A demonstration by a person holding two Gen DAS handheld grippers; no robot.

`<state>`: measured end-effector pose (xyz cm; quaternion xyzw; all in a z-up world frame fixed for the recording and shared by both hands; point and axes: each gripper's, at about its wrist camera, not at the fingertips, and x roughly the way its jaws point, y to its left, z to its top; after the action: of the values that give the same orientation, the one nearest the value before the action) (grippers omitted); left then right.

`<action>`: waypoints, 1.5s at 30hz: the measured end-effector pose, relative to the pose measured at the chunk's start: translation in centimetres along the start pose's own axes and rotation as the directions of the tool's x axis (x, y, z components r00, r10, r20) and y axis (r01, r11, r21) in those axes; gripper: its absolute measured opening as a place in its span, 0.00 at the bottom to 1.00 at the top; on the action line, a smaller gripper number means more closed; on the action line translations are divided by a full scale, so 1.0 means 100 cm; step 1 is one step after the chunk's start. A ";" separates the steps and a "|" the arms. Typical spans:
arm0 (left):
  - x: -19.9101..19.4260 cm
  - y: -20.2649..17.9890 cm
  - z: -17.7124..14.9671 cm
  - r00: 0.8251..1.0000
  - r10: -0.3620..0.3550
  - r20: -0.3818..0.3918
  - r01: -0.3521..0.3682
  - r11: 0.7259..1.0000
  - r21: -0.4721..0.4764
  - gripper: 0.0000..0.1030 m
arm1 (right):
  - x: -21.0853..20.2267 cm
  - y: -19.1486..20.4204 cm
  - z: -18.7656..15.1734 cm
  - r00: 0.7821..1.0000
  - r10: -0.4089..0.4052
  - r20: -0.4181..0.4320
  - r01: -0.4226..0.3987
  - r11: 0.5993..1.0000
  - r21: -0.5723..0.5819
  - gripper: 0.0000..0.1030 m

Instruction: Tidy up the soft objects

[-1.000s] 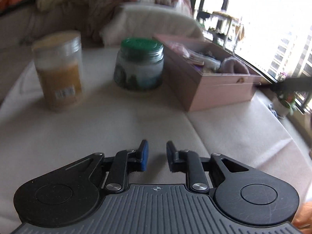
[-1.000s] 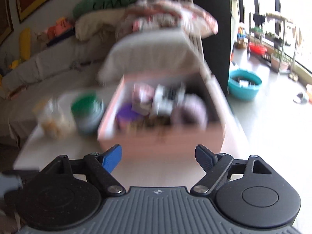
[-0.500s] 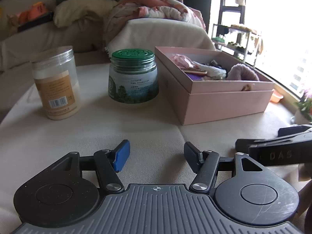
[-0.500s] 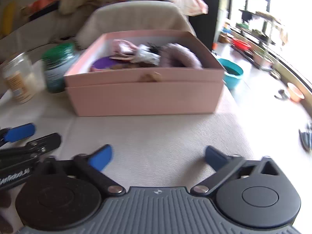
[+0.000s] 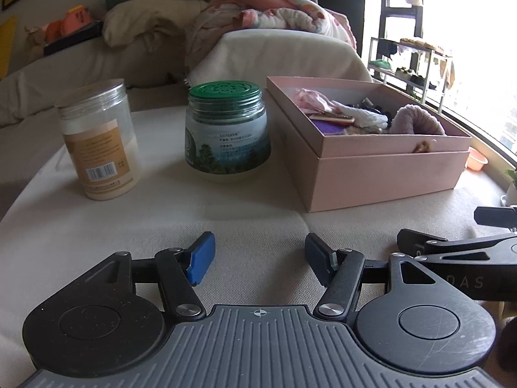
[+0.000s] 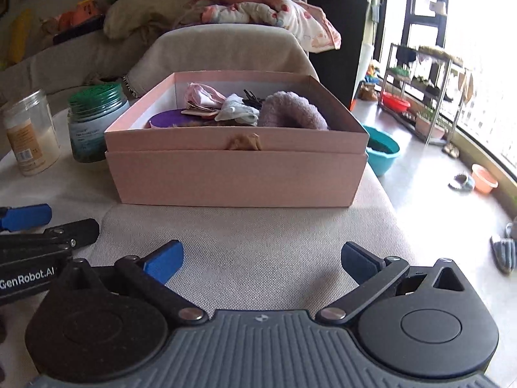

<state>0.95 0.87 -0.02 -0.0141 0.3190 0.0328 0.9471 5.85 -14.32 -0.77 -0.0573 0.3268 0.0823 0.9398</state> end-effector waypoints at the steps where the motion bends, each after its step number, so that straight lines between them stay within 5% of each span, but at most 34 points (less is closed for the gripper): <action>1: 0.000 0.000 0.000 1.000 0.000 0.000 0.000 1.000 0.000 0.65 | -0.001 0.002 0.000 1.000 -0.007 0.002 0.007 1.000 -0.005 1.00; 9: 0.000 0.000 0.000 1.000 0.000 0.000 0.000 1.000 0.001 0.65 | 0.005 -0.007 0.002 0.999 0.034 -0.014 -0.033 0.997 0.068 1.00; 45: 0.000 0.001 0.000 1.000 -0.002 0.000 0.002 1.000 -0.001 0.65 | 0.005 -0.005 0.001 0.999 0.028 -0.015 -0.027 0.998 0.063 1.00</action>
<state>0.95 0.97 -0.03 -0.0147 0.3189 0.0321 0.9471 6.44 -14.73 -0.95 -0.0237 0.3375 0.0844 0.9372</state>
